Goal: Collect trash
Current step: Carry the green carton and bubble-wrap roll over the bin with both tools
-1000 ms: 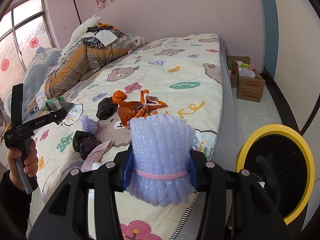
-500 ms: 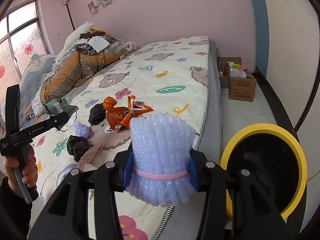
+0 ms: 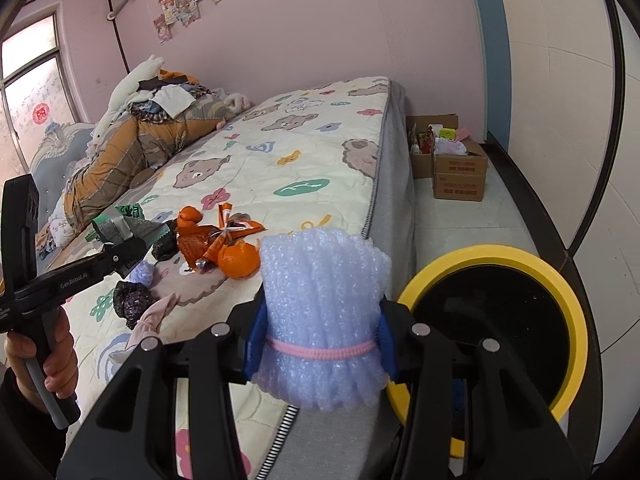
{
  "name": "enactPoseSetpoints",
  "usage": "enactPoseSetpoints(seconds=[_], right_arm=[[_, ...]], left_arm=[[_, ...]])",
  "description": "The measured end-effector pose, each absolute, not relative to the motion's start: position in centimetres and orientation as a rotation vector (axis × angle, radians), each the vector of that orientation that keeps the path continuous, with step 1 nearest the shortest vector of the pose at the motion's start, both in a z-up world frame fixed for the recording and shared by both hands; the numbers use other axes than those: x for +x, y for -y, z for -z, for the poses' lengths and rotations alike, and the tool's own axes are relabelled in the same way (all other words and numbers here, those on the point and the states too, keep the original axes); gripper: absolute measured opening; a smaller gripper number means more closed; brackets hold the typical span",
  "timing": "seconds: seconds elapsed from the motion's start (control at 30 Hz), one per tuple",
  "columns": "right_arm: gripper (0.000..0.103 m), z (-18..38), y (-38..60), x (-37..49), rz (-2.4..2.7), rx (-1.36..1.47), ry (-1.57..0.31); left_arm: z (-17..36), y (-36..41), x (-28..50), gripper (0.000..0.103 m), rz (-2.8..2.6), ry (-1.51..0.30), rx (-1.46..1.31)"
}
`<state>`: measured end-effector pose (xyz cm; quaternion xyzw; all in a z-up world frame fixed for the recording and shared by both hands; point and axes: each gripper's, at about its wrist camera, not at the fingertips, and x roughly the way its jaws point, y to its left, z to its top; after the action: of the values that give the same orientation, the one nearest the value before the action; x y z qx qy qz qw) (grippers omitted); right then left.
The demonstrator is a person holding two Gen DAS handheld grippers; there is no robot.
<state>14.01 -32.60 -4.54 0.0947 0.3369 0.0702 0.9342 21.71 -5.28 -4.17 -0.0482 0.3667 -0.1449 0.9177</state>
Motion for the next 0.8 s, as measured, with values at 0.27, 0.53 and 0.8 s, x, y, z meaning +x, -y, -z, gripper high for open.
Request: enactPoseSetpoints(seconds=[0.27,0.53,0.8], right_arm=[[0.044,4.6,35.6,13.8,-0.094,0.214,-0.685],[0.044,4.8,38.5,13.8,-0.037,0.227,-0.681],[0.044,5.4,41.7,13.8,0.026,0.24,-0.691]], left_arm=[[4.0,9.0,22.1,0.015,0.367,-0.764,-0.087],[4.4,13.1,22.3,0.016,0.447,-0.788,-0.083],[5.3,18.1,22.3,0.016,0.53,-0.818,-0.056]])
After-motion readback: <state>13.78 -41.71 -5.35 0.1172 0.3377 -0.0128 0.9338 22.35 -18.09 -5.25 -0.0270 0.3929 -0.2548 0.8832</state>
